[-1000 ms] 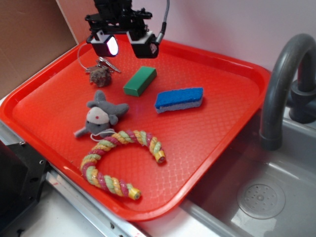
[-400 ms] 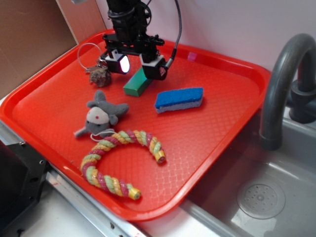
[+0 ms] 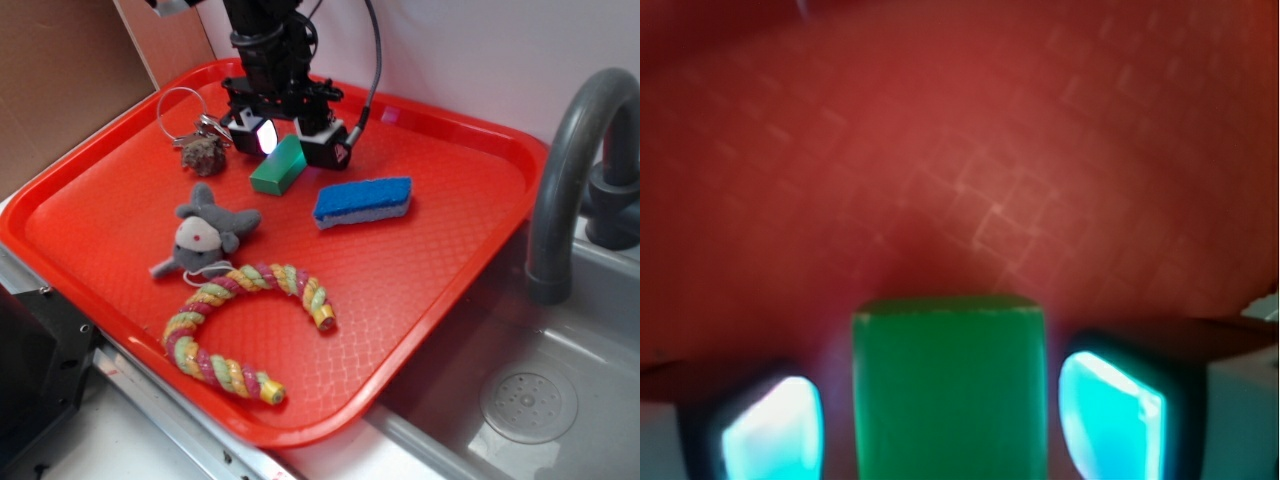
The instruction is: Grab the green block.
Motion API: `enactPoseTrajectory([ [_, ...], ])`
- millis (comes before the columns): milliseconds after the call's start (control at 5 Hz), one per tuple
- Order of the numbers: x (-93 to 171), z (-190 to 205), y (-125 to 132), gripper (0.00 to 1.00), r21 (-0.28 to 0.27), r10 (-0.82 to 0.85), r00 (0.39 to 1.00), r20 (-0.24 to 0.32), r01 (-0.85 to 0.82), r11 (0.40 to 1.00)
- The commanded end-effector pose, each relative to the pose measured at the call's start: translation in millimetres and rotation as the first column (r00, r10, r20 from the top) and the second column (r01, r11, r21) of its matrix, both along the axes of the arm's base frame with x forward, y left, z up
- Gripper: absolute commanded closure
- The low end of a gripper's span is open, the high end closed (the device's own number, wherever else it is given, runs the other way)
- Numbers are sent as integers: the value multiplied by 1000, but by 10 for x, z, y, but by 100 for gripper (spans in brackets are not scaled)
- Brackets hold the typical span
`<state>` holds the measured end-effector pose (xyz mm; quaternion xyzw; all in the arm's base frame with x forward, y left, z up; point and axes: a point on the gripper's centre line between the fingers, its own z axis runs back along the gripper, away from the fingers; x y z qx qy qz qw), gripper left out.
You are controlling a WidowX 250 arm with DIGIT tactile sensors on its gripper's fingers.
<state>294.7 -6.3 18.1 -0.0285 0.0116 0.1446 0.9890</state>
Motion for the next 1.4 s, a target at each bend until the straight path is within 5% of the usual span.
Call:
enactPoseTrajectory([
  [0, 30, 35, -8, 100, 36, -3, 1000, 12, 2, 999],
  [200, 47, 58, 30, 100, 21, -8, 1000, 13, 7, 1000],
  [400, -21, 526, 195, 100, 27, 15, 1000, -8, -14, 1000],
  [1000, -450, 1652, 176, 100, 35, -37, 987, 155, 32, 999],
  [1200, -477, 1685, 148, 100, 42, -65, 984, 163, 59, 997],
])
